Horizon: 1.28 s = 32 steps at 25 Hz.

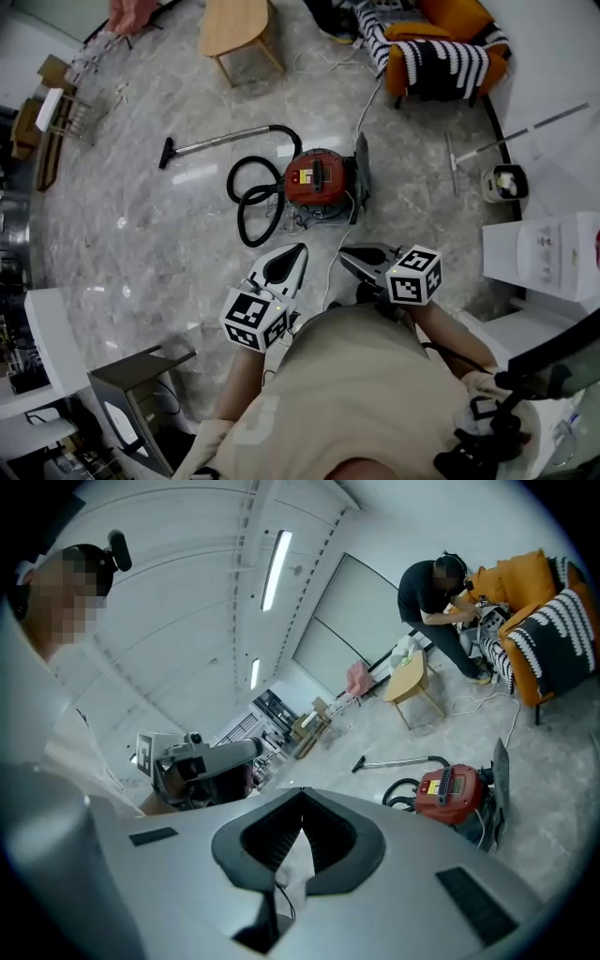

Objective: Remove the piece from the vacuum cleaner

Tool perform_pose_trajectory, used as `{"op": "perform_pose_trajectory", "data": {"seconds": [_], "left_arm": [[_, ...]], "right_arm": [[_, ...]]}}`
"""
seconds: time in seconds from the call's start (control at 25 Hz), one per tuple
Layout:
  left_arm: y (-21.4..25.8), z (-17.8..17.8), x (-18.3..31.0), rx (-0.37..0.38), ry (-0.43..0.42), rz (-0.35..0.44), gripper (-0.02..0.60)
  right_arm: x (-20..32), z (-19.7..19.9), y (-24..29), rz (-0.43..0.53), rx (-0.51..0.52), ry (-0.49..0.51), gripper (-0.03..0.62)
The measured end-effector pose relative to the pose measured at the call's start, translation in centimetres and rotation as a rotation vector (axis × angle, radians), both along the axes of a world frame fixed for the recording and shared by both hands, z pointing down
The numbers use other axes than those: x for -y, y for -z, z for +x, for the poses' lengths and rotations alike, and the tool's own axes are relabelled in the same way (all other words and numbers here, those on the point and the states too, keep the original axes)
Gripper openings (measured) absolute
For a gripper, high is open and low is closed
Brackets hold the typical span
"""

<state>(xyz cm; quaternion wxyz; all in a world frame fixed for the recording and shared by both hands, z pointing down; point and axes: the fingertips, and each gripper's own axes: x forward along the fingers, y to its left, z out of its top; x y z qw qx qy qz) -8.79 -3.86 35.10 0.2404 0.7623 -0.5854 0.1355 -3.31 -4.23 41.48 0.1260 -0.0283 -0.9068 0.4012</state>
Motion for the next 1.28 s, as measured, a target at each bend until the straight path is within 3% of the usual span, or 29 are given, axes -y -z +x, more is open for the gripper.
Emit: {"op": "perform_pose_trajectory", "data": {"seconds": [0.28,0.56,0.92,1.12,1.28], "left_arm": [[-0.2,1.9,4.7,0.084,-0.004,-0.038,-0.006],[-0.7,1.5,5.7,0.159,-0.012,-0.065,-0.006],[-2.3,0.1,8.1,0.139,-0.088,-0.066,-0.006],[-3.1,-3.4,9.8,0.124,-0.134,-0.039,-0.006],[-4.4,-8.1,10.4,0.105,-0.144,-0.054,-0.006]], "right_arm": [[6.0,1.7,-0.9,0.023,0.024,0.004,0.002],[7.9,2.2,-1.8,0.111,-0.027,-0.025,0.002],[7.5,1.8,-3.3,0.111,-0.103,-0.019,0.002],[8.1,-0.9,-4.3,0.098,-0.156,-0.076,0.002],[7.7,-5.6,-3.9,0.137,-0.197,-0.067,0.002]]}}
